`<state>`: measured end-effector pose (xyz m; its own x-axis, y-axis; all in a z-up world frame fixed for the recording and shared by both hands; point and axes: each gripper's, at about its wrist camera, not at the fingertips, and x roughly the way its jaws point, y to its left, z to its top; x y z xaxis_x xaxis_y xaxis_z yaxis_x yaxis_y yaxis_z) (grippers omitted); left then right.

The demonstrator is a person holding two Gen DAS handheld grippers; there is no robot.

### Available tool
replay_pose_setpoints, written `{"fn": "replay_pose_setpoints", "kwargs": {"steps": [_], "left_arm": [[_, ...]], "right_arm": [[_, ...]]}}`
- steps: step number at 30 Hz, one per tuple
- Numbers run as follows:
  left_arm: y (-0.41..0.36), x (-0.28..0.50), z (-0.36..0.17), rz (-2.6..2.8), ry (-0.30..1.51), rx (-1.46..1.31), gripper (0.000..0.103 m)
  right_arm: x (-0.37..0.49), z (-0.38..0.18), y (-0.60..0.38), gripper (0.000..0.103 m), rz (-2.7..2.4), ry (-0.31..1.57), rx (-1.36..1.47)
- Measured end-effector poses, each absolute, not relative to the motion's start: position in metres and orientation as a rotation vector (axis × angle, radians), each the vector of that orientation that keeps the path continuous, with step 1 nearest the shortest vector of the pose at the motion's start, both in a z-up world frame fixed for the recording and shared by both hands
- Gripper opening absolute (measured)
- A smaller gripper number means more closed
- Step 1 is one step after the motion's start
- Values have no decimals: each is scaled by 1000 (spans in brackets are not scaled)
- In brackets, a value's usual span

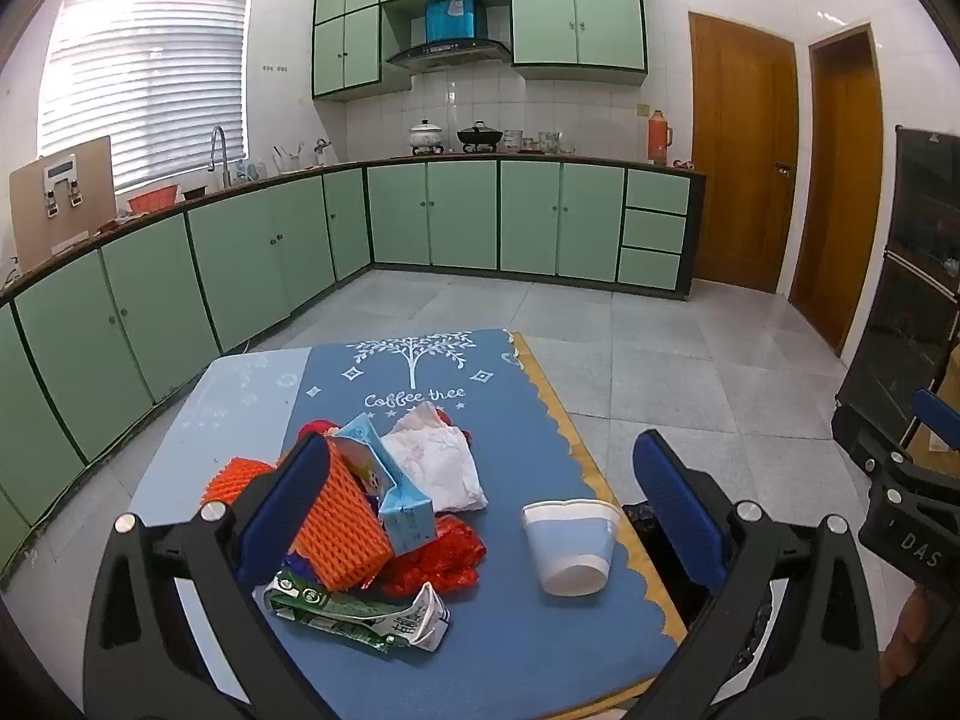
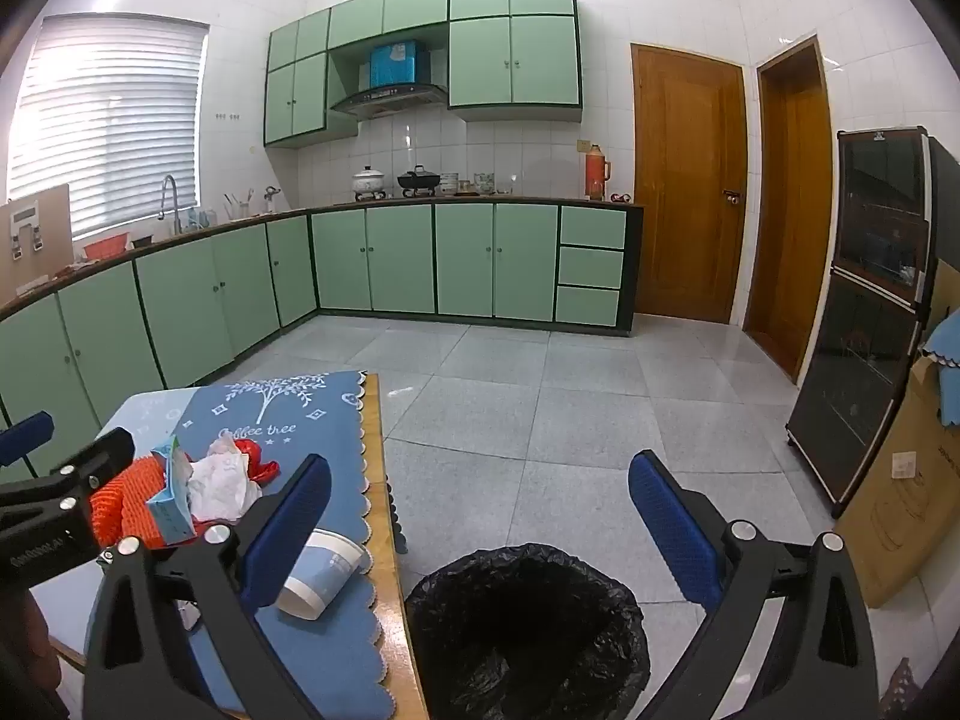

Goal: Collect trash

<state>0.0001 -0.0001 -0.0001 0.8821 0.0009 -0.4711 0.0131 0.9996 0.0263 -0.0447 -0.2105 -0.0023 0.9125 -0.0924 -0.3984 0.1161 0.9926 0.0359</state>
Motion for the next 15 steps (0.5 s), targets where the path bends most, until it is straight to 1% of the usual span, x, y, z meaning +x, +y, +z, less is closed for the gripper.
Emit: {"fn": "replay_pose_setpoints", "kwargs": {"steps": [15], "left_arm": [[2,-5,6,-5,477,30,98]], "right_arm": [[-40,-2,-211,97,-102,415,62]]}}
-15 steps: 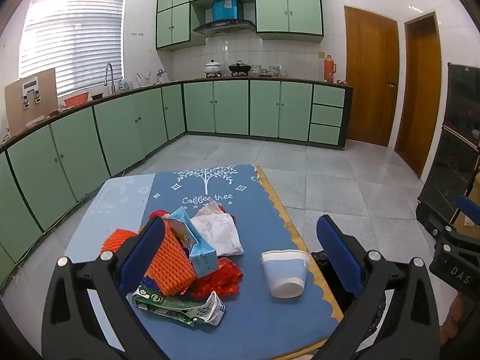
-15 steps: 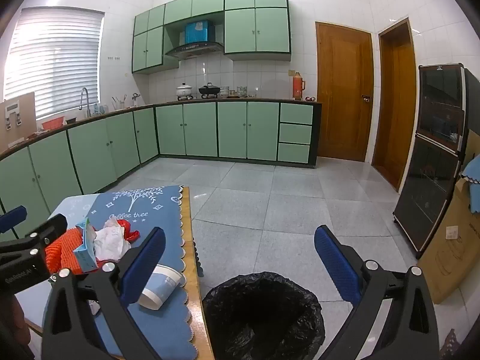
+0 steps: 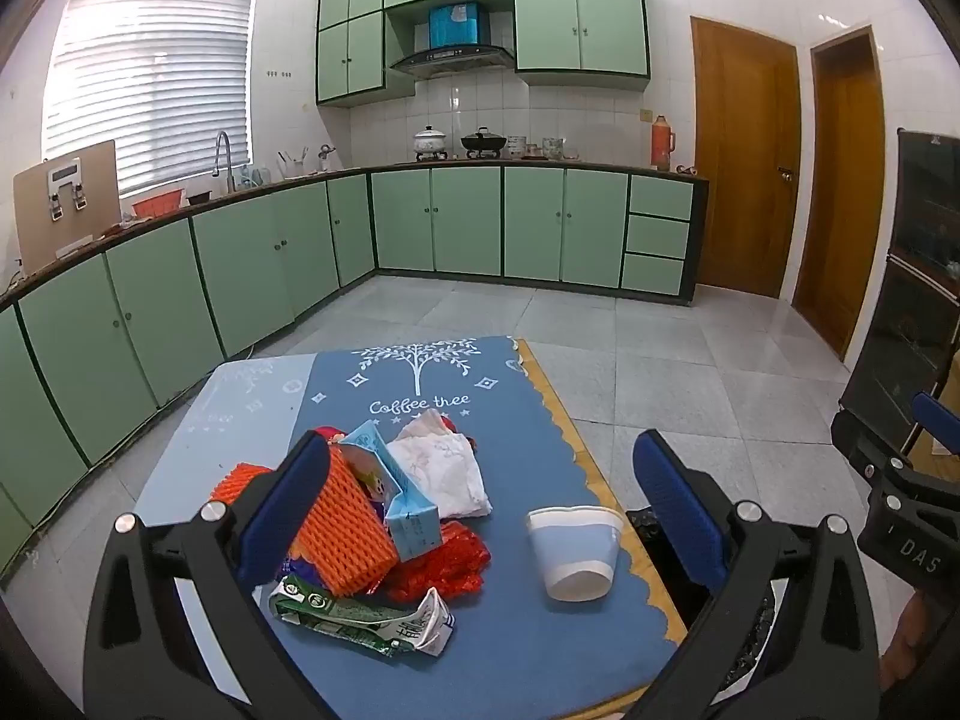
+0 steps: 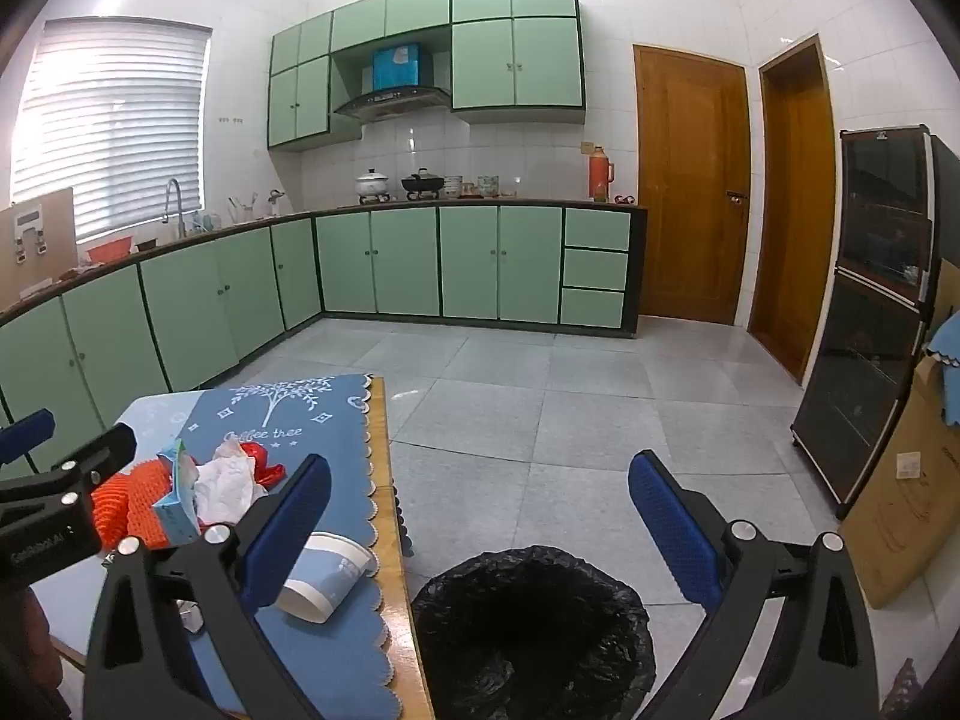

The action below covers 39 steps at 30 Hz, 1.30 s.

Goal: Collect trash

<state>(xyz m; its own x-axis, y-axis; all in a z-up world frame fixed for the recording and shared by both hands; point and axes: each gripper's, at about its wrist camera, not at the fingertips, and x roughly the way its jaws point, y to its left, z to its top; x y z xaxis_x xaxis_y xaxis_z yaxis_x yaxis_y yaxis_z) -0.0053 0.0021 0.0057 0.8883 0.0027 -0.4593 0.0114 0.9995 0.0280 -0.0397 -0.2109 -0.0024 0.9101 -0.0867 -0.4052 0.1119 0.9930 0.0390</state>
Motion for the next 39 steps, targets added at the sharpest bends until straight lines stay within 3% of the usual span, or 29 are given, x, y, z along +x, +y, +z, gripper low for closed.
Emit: {"fn": "replay_pose_setpoints", "kwargs": {"steps": [39], "left_arm": [[3,-2,5,-2,478,28,98]], "right_arm": [[-49,-7,-213,97,-128,402,83]]}}
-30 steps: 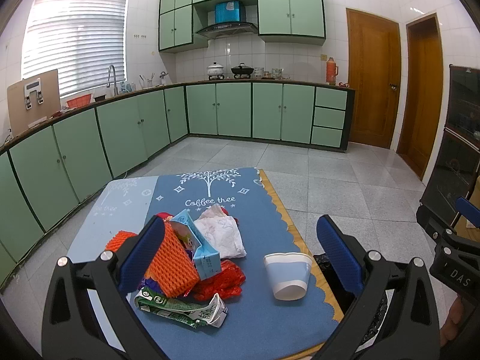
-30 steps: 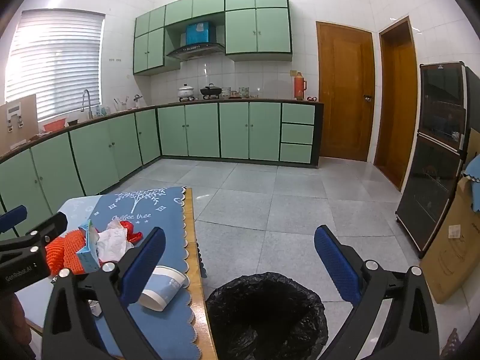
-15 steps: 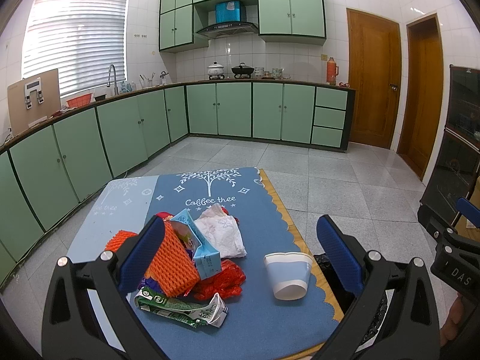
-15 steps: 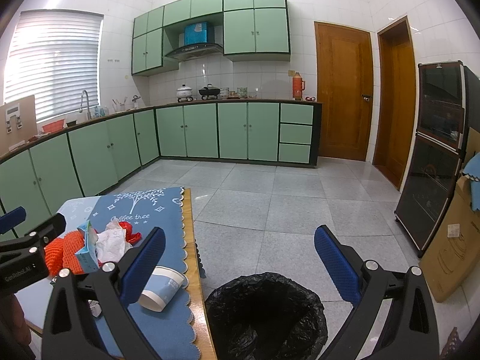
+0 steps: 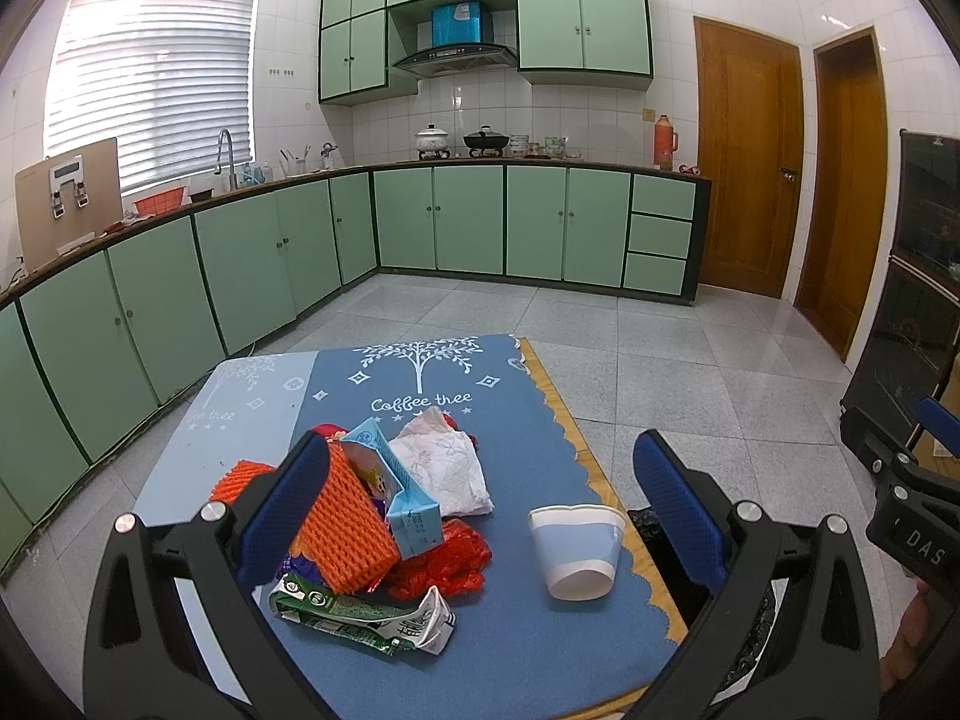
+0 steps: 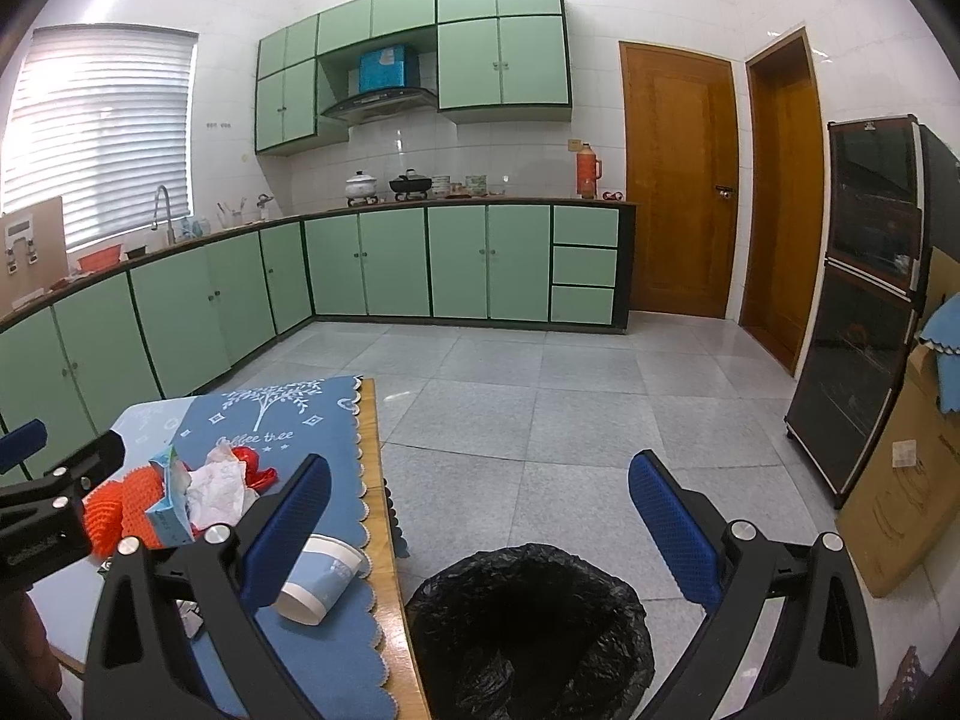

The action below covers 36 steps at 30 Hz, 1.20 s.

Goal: Collect trash

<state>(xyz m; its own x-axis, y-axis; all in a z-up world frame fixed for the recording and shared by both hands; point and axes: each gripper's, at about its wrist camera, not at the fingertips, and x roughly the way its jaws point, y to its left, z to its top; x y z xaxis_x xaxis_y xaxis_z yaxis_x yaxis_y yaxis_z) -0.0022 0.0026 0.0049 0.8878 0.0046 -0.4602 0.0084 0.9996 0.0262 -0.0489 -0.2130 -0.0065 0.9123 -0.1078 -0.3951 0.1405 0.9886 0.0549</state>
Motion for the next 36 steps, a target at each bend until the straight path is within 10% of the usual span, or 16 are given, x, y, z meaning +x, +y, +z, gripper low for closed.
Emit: {"fn": "replay_pose_setpoints", "kwargs": {"steps": [36], "left_arm": [[3,-3,4,0,482,26,98]], "right_arm": [[-49,-9,-214,97,-127,411,84]]}}
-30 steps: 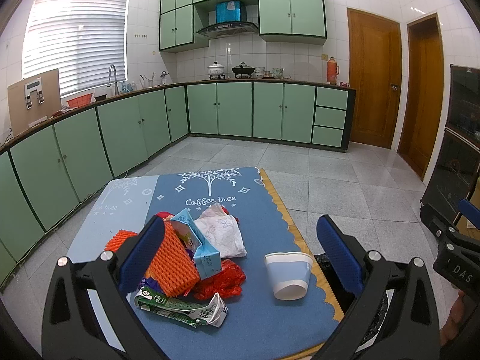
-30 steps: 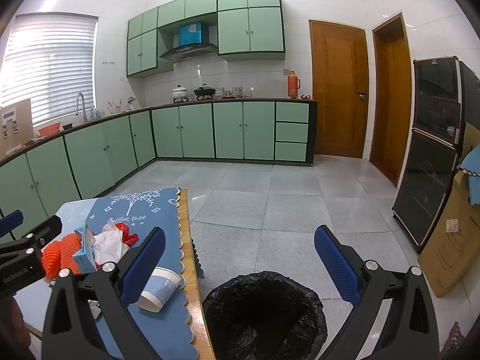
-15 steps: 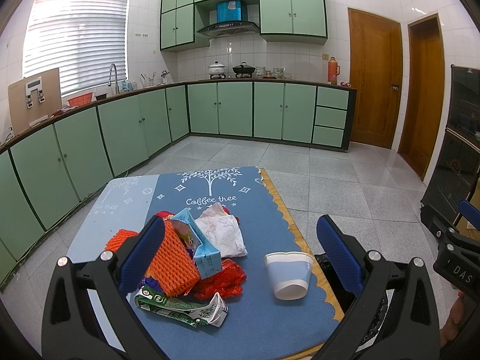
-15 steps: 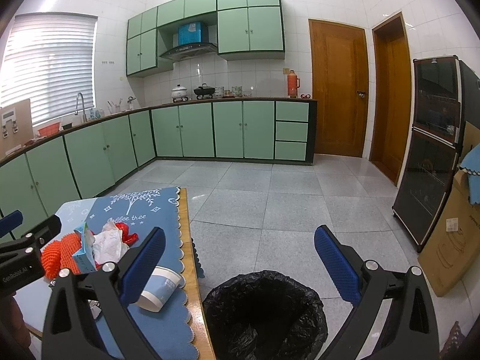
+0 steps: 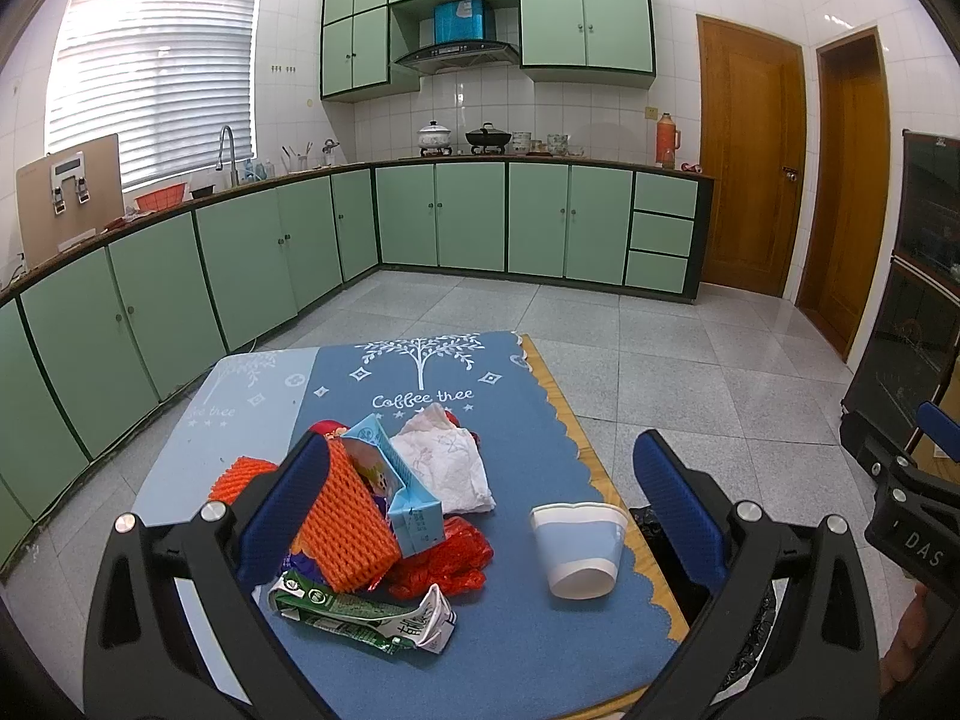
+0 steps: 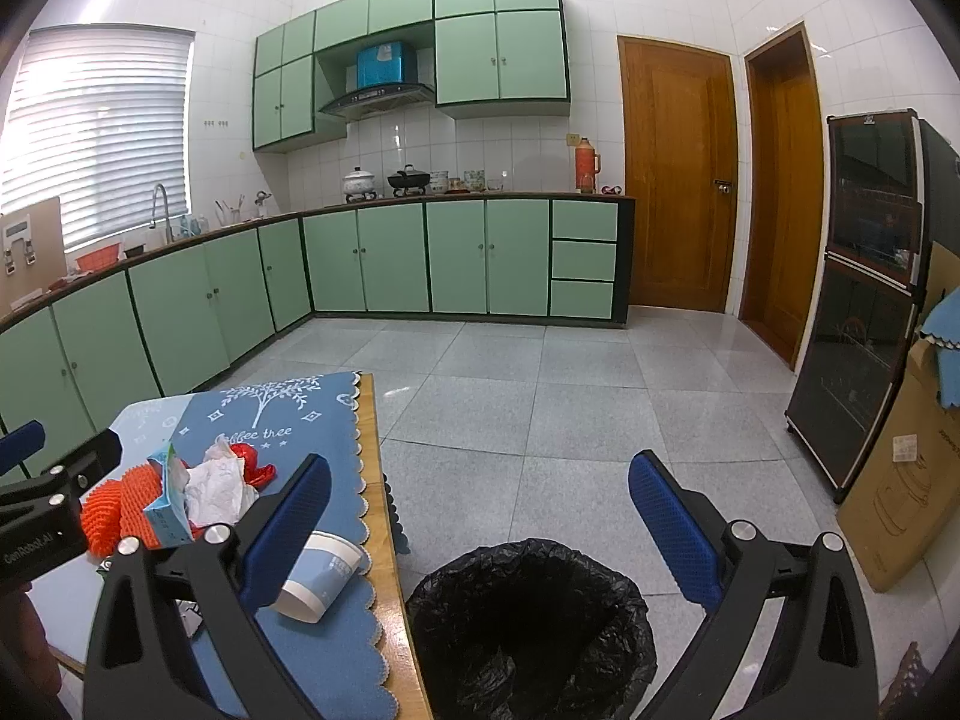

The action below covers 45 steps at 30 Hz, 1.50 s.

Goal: Collect trash

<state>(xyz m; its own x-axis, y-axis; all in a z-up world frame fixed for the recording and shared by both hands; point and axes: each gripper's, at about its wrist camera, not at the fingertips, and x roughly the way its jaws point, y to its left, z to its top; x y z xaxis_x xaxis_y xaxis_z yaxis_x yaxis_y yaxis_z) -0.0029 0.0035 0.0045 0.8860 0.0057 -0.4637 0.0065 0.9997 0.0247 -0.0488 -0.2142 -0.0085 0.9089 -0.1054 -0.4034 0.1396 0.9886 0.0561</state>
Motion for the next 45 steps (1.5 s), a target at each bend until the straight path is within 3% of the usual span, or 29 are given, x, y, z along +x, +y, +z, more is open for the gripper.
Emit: {"fn": "replay_pose_setpoints", "kwargs": {"steps": [22,37,45], "left_arm": [[105,24,-42,289,570,-26,98],[167,22,-79,400,648,-76,98],[183,22,-92,404,677,-105,98]], "right_arm": [[33,-50,-137,97,168,524,61],[69,-75,-23,82,500,632,-26],[81,-98,7,68,504,691,-91]]}}
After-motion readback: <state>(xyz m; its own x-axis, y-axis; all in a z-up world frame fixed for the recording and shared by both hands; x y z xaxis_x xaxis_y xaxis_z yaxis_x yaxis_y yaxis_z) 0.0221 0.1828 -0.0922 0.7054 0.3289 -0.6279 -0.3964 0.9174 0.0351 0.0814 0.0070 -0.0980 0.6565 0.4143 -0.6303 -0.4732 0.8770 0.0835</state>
